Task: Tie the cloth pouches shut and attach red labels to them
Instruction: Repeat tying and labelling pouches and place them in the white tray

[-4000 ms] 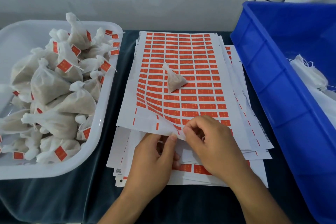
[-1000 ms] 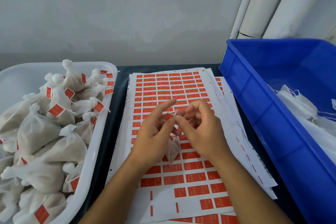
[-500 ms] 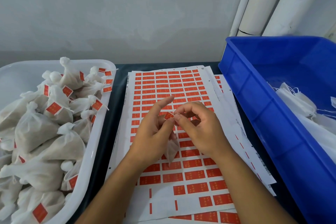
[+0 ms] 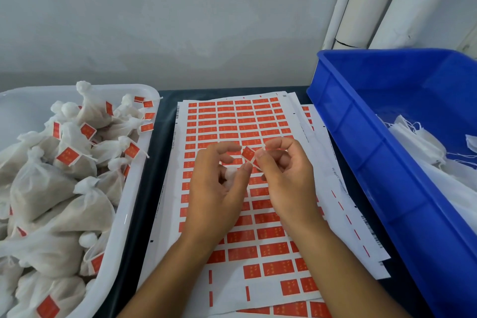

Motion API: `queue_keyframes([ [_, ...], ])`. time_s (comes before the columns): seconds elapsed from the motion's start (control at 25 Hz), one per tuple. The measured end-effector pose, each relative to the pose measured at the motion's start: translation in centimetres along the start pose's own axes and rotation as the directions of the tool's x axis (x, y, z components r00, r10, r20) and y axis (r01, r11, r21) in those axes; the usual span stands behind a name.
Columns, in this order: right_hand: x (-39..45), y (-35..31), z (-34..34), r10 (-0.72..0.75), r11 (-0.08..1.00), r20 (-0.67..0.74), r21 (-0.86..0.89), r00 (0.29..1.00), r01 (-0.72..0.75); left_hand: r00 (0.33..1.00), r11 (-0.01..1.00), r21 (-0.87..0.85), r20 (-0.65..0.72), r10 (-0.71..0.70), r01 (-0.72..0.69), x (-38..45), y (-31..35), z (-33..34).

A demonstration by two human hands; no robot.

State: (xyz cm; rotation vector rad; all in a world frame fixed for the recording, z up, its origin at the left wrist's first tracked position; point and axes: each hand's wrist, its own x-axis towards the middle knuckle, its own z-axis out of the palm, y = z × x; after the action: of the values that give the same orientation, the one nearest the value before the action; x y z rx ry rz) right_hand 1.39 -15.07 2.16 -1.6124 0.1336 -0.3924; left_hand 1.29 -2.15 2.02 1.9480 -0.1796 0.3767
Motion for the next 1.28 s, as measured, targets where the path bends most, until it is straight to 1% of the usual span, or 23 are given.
queue_keyframes([
  [0.12, -0.5, 0.0, 0.5, -0.005, 0.999, -0.053, 0.040, 0.999, 0.007, 0.998, 0.997, 0.046, -0.037, 0.058, -0.056, -0.1, 0.0, 0.2],
  [0.28, -1.0, 0.0, 0.9, -0.035, 0.998, -0.086, 0.042, 0.996, 0.038, 0.996, 0.998, 0.037, -0.074, 0.044, -0.042, -0.2, 0.2, 0.2],
  [0.44, -1.0, -0.2, 0.7, -0.060, 0.997, -0.073, 0.044, 0.996, 0.064, 0.991, 1.000, 0.018, -0.136, 0.022, -0.019, -0.3, 0.3, 0.3],
  [0.56, -1.0, -0.3, 0.8, -0.083, 0.996, -0.057, 0.032, 0.995, 0.085, 0.989, 0.999, 0.043, -0.150, 0.004, 0.002, -0.2, 0.1, 0.2],
  [0.72, -1.0, -0.2, 0.7, -0.121, 0.993, -0.023, -0.006, 0.992, 0.121, 0.988, 1.000, 0.014, -0.154, -0.018, 0.021, -0.2, 0.1, 0.2],
  [0.84, -0.6, -0.4, 0.3, -0.132, 0.991, 0.037, -0.034, 0.991, 0.133, 0.987, 0.998, -0.030, -0.144, -0.065, 0.062, 0.0, 0.0, 0.2],
  [0.96, 0.1, -0.5, -0.2, -0.064, 0.995, 0.162, -0.070, 0.985, 0.076, 0.986, 0.989, -0.090, -0.111, -0.128, 0.118, 0.3, -0.2, 0.0],
  [1.04, 0.2, -0.5, -0.4, -0.030, 0.996, 0.222, -0.071, 0.975, 0.047, 0.985, 0.982, -0.114, -0.061, -0.161, 0.153, 0.4, -0.3, -0.1],
  [1.16, 0.1, -0.6, -0.4, -0.028, 0.998, 0.245, -0.051, 0.969, 0.041, 0.987, 0.979, -0.131, -0.015, -0.158, 0.155, 0.4, -0.4, -0.1],
  [1.28, 0.0, -0.6, -0.4, -0.058, 0.995, 0.223, -0.064, 0.973, 0.074, 0.988, 0.979, -0.134, 0.013, -0.155, 0.155, 0.4, -0.4, 0.0],
])
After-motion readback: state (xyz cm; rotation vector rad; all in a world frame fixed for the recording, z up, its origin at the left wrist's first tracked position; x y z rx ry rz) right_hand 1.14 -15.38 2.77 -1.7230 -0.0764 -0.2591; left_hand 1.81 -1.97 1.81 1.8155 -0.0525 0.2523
